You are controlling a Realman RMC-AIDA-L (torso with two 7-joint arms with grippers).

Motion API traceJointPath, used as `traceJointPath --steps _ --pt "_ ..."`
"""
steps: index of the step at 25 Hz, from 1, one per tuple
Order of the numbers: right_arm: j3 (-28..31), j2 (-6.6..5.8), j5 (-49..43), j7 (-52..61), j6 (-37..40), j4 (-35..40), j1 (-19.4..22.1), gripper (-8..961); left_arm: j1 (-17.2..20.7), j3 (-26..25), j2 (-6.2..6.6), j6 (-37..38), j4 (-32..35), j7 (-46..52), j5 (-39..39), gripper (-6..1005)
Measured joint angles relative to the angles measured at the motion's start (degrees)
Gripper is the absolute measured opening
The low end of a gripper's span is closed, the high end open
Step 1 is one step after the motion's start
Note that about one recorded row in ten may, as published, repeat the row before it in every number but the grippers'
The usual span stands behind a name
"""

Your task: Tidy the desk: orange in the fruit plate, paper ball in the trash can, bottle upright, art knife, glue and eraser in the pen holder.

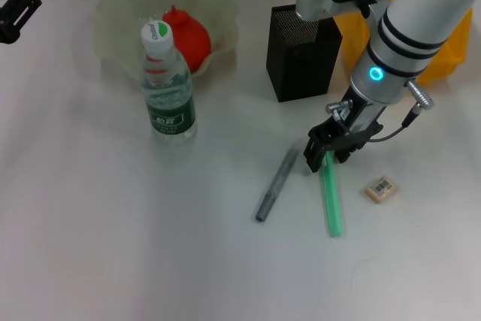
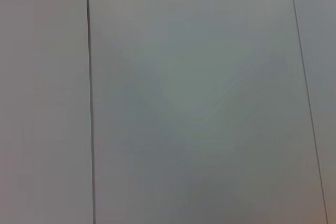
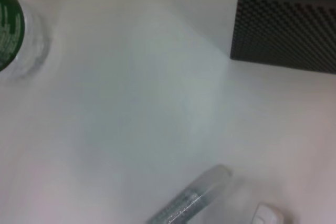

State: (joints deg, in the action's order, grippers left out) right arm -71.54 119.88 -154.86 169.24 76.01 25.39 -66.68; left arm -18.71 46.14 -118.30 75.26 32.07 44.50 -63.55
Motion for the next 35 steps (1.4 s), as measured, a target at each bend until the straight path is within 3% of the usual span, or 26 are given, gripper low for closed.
traceJointPath --steps 4,10,15,25,35 --pt "0.0 0.0 0.11 0.03 0.0 -0.04 -0.05 538 -0.02 0.0 0.0 -0.03 0.0 -0.06 0.0 619" --pt "0.0 0.0 0.53 0.07 0.02 -0.09 -0.3 437 -0.01 -0.05 0.0 -0.03 0.0 -0.1 0.0 619" --pt "0.0 0.0 0.57 0.1 -0.04 -0.18 -0.29 409 -0.05 -0.17 0.0 -0.02 0.01 -0.26 0.0 619" --pt "0.2 0.0 0.62 0.12 -0.56 -1.48 -0.52 392 -0.17 -0.17 0.0 -0.11 0.0 -0.75 0.0 619" --pt "0.53 0.0 0.62 0.13 -0.51 -1.49 -0.33 280 -0.19 -0.1 0.0 -0.12 0.0 -0.75 0.0 619"
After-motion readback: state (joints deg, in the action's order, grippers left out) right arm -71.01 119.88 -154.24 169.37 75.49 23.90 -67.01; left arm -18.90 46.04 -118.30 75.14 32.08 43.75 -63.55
